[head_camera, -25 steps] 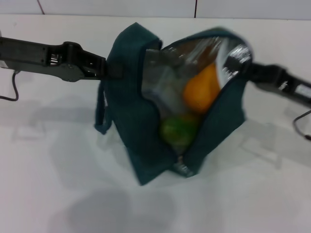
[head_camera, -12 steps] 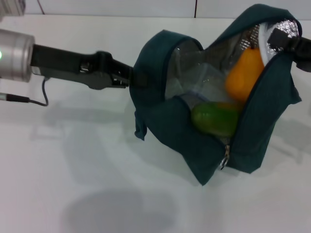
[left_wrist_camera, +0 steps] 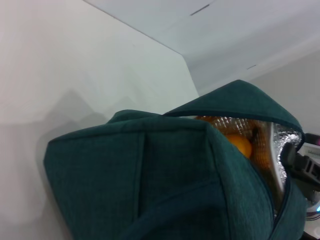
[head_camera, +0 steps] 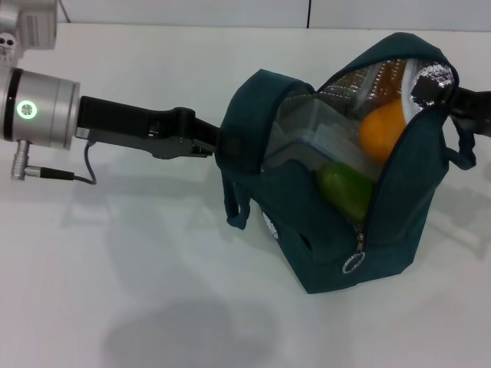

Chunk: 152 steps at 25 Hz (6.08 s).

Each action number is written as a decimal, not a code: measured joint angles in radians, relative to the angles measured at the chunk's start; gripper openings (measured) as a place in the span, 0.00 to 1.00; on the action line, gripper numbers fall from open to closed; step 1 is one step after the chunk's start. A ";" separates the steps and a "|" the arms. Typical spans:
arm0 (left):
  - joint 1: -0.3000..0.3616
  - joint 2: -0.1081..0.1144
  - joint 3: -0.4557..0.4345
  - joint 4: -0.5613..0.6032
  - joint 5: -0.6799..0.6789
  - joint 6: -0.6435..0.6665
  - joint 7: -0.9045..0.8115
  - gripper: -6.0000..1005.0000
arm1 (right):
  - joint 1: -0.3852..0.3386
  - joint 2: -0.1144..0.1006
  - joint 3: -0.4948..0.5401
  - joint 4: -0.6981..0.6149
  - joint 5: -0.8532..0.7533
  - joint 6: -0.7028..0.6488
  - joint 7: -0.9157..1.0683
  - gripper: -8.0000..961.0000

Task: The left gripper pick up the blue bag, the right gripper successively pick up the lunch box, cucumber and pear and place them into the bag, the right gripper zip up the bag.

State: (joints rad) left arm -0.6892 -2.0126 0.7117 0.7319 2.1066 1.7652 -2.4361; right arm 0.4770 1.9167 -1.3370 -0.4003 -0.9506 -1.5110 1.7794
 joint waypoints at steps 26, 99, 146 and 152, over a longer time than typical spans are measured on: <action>0.001 -0.025 -0.003 0.000 -0.063 0.005 0.010 0.05 | -0.042 -0.007 0.050 -0.005 0.000 -0.114 -0.039 0.49; 0.001 -0.048 -0.005 -0.052 -0.088 -0.047 0.060 0.05 | -0.154 0.102 -0.061 0.109 -0.329 -0.029 -0.909 0.68; 0.005 -0.047 -0.003 -0.052 -0.088 -0.047 0.069 0.05 | -0.168 0.102 -0.057 0.126 -0.274 0.026 -0.917 0.11; 0.005 -0.048 -0.004 -0.052 -0.088 -0.047 0.069 0.05 | -0.172 0.100 -0.056 0.119 -0.273 0.023 -0.922 0.02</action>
State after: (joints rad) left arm -0.6842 -2.0601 0.7074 0.6796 2.0187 1.7184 -2.3670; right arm 0.3047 2.0166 -1.3927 -0.2808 -1.2237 -1.4879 0.8579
